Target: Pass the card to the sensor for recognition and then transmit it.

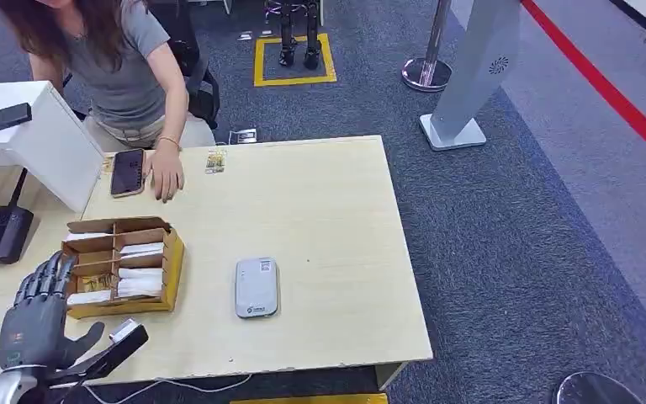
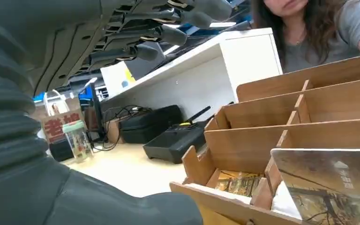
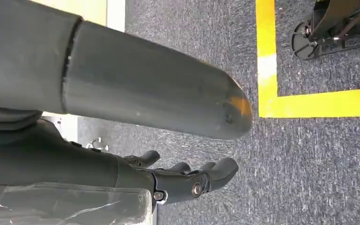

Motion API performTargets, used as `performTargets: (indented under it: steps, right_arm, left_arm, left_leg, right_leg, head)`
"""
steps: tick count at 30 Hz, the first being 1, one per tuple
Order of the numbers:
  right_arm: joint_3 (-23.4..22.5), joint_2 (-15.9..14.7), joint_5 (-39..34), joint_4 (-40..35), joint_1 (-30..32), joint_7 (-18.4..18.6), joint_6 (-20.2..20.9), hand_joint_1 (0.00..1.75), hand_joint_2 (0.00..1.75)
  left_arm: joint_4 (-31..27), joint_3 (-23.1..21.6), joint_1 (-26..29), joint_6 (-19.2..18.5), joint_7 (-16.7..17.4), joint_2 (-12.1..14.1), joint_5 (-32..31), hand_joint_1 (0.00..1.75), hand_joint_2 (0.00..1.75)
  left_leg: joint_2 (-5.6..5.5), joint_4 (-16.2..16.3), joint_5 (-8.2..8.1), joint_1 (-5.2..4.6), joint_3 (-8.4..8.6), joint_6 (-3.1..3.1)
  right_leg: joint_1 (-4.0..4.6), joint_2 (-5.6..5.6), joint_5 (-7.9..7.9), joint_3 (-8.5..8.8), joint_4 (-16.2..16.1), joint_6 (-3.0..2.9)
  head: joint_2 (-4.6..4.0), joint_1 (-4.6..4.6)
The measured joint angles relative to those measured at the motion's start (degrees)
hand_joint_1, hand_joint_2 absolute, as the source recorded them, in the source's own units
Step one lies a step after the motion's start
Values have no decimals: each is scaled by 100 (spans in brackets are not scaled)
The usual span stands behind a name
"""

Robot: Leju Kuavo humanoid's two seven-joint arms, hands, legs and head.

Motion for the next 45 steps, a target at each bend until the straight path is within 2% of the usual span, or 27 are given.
performTargets:
  steps: [16,25,29,31,32,33,34,35,36,45]
  right_arm:
    - [223,-31,245,0,1,41,-28,0,0]
    - [247,-33,238,0,1,41,-33,0,0]
    - [247,-35,238,0,1,39,-33,0,0]
    - [247,-35,238,0,2,39,-35,0,0]
    - [247,-35,238,0,1,39,-35,0,0]
    - [247,-35,238,0,2,39,-35,0,0]
    - [247,-35,238,0,3,41,-35,0,0]
    - [247,-37,238,0,3,39,-35,0,0]
    - [247,-37,238,0,2,39,-35,0,0]
    - [247,-42,238,0,3,41,-37,0,0]
  left_arm:
    - [586,-881,-619,-227,-227,415,-197,0,175]
    - [619,-1167,-713,-345,-227,612,-164,0,175]
    - [632,-1250,-740,-358,-219,612,-162,0,175]
    - [642,-1287,-757,-361,-197,612,-153,5,175]
    - [649,-1296,-764,-361,-184,612,-149,30,175]
    - [654,-1305,-772,-361,-181,612,-146,110,175]
    - [656,-1309,-777,-363,-179,612,-146,110,175]
    - [660,-1314,-783,-363,-177,612,-144,169,175]
    - [669,-1316,-789,-363,-177,612,-144,175,175]
    - [713,-1421,-804,-380,-168,605,-144,175,175]
  left_leg:
    - [0,0,2,0,1,-2]
    - [0,0,1,0,0,-2]
    - [0,0,2,0,0,-2]
    - [0,0,2,0,0,-2]
    - [0,0,2,0,0,-2]
    - [0,0,2,0,0,-2]
    - [0,0,2,0,0,-2]
    - [0,0,1,0,0,-2]
    - [0,0,1,0,0,-2]
    - [0,0,1,0,0,-2]
  right_leg:
    - [0,1,1,0,0,0]
    - [0,1,0,-1,0,0]
    - [0,1,1,0,0,0]
    - [0,1,1,0,0,0]
    - [0,1,1,0,0,0]
    - [0,1,1,0,0,0]
    - [0,1,1,0,0,0]
    - [0,1,1,0,0,0]
    - [0,1,1,0,0,0]
    - [0,1,1,0,0,0]
  head:
    - [0,2]
    - [0,0]
    - [0,-2]
    - [0,-2]
    - [0,0]
    - [0,-2]
    - [0,0]
    - [0,0]
    - [0,-2]
    - [0,0]
